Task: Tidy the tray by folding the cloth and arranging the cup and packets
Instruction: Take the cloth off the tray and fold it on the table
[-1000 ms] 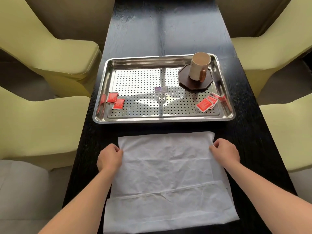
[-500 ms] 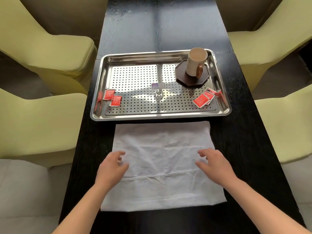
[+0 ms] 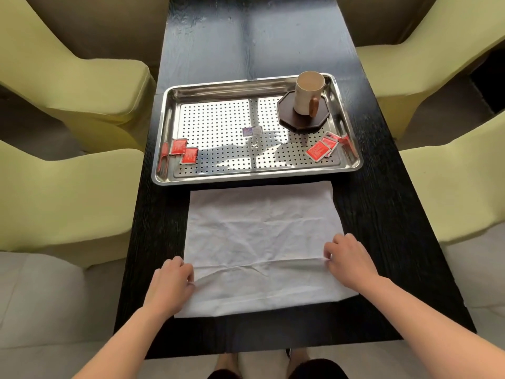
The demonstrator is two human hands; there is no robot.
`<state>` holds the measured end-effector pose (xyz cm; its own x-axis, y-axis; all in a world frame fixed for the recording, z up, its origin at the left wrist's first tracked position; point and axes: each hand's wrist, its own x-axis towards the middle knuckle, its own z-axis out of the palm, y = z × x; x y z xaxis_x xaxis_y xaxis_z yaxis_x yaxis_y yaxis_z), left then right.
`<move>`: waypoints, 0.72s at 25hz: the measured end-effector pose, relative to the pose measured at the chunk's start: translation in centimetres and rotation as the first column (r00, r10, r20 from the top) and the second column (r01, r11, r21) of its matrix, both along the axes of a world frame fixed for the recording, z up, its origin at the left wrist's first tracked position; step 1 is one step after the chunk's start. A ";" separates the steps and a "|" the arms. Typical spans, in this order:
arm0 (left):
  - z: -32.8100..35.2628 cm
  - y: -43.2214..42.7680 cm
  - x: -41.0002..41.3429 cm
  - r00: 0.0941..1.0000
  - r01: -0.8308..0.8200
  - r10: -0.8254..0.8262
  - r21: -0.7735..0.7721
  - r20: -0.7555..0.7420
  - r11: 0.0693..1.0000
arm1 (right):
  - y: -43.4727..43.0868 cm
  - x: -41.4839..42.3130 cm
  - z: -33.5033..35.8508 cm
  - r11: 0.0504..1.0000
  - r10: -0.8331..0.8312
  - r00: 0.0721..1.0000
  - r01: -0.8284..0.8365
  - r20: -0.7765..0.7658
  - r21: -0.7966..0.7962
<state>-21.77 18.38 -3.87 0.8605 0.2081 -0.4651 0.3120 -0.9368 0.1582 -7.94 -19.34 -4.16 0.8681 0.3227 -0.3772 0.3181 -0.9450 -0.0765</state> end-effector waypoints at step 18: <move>1.6 0.1 -10.0 0.797 -0.447 0.603 -0.643 0.030 0.622 | -5.4 -10.1 5.6 0.868 -0.347 0.880 0.432 -0.325 0.246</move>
<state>-31.79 18.50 -2.28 0.7817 0.4165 -0.4643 0.6032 -0.3155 0.7326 -18.05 -24.77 1.47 0.8291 0.1136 -0.5475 -0.1439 -0.9028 -0.4053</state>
